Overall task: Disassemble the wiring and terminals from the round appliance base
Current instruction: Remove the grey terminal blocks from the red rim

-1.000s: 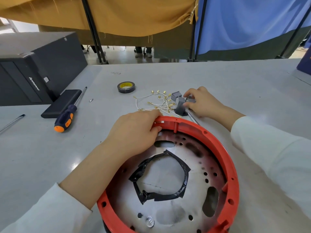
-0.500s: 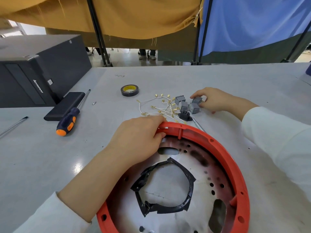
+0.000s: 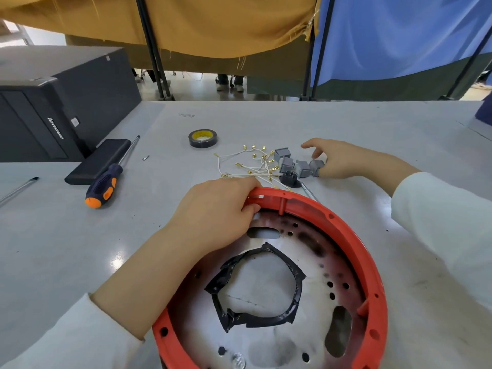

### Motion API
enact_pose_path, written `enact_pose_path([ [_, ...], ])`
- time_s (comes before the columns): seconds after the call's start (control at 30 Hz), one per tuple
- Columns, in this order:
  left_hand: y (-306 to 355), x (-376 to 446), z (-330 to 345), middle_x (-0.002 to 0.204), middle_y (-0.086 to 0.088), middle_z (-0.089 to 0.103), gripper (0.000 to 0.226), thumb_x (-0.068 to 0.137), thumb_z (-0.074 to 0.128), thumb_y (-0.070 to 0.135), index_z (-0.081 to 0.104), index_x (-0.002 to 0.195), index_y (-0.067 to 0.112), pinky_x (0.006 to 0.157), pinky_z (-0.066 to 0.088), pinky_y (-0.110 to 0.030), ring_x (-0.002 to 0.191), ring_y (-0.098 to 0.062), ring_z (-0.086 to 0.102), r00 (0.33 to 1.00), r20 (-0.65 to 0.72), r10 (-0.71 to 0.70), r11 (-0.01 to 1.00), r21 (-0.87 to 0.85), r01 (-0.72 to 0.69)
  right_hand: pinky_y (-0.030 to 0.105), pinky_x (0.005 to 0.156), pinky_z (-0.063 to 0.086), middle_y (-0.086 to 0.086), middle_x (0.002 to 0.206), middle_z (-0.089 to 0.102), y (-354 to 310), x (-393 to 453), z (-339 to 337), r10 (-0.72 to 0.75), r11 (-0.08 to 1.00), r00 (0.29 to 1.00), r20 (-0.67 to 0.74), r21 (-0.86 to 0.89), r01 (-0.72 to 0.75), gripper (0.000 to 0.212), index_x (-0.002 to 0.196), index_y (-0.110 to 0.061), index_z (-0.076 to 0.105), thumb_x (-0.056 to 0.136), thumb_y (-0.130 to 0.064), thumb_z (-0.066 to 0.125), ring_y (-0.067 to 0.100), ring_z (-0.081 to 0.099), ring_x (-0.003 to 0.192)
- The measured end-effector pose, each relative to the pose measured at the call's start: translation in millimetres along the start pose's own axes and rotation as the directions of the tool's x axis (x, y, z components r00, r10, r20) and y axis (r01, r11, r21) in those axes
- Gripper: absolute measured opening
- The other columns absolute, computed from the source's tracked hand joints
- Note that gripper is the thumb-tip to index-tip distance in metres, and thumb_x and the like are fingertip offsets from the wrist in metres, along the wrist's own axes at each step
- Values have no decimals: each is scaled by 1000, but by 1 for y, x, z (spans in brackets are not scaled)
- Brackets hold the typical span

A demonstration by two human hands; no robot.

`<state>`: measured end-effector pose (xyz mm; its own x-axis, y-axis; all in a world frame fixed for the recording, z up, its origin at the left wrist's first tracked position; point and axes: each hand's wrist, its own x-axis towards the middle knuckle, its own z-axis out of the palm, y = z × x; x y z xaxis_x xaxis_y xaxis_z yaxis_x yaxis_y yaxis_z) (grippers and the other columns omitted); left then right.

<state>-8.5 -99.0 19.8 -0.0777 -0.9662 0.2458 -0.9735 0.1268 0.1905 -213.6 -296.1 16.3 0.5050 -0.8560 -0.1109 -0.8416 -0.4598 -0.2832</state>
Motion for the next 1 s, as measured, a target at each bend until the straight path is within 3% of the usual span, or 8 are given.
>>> enact_pose_path([
  [0.17, 0, -1, 0, 96, 8, 62, 18, 91, 47, 40, 51, 106, 32, 65, 30, -30, 92, -20, 56, 1000, -1, 0, 1000, -2, 0, 30, 85, 39, 2, 123, 57, -27, 21, -6, 42, 984, 989, -145, 176, -16, 37, 128, -28, 51, 91, -27, 53, 20, 50, 102],
  [0.27, 0, 0, 0, 98, 8, 62, 16, 91, 47, 40, 51, 104, 32, 65, 31, -30, 93, -20, 56, 1000, -7, 0, 1000, -5, 0, 32, 87, 40, -1, 117, 58, -43, 36, 9, 4, 984, 994, -105, 179, 15, 25, 117, -31, 58, 94, -36, 52, 20, 51, 103],
  [0.4, 1, -1, 1, 99, 9, 61, 15, 90, 47, 39, 50, 103, 32, 66, 31, -30, 94, -19, 56, 1000, -17, 11, 1000, -2, -11, 31, 81, 45, -3, 107, 60, -52, 50, 23, 22, 983, 992, -124, 182, 1, 6, 94, -29, 61, 89, -29, 58, 16, 54, 94],
  [0.5, 0, 0, 2, 99, 8, 62, 16, 91, 47, 39, 50, 104, 31, 66, 32, -30, 95, -19, 55, 1000, -21, 15, 1000, -2, -15, 25, 71, 40, -3, 97, 60, -51, 54, 27, 90, 940, 970, -225, 340, -8, 8, 91, -23, 62, 85, -18, 62, 13, 53, 81],
  [0.63, 0, 0, 2, 100, 10, 62, 18, 91, 47, 40, 50, 107, 33, 67, 33, -30, 96, -18, 56, 1000, -20, 20, 1000, -6, -20, 20, 52, 39, -6, 91, 59, -37, 39, 15, 155, 826, 920, -360, 558, 79, 30, 115, -26, 52, 87, -20, 60, 9, 53, 65],
  [0.7, -1, 0, 2, 100, 10, 62, 19, 91, 46, 40, 50, 108, 33, 68, 35, -30, 96, -19, 56, 1000, -16, 18, 1000, -2, -18, 21, 56, 39, -6, 96, 58, -21, 27, 3, 115, 900, 933, -342, 433, 48, 37, 123, -24, 48, 88, -22, 60, 12, 55, 75],
  [0.8, -2, 1, 2, 99, 9, 63, 19, 91, 46, 40, 51, 108, 33, 68, 37, -31, 96, -20, 57, 1000, -3, 14, 1000, 0, -14, 28, 77, 39, 5, 116, 57, 12, 5, -12, 87, 992, 963, -254, 110, -61, 44, 132, -20, 43, 91, -19, 58, 19, 49, 92],
  [1.0, -1, 0, 1, 94, 8, 64, 19, 90, 47, 40, 52, 107, 31, 65, 34, -30, 93, -21, 58, 1000, 6, -9, 1000, -7, 9, 24, 85, 34, 8, 133, 50, 31, -20, -3, 81, 996, 997, 0, 24, -80, 56, 141, -15, 35, 91, -10, 59, 18, 49, 100],
])
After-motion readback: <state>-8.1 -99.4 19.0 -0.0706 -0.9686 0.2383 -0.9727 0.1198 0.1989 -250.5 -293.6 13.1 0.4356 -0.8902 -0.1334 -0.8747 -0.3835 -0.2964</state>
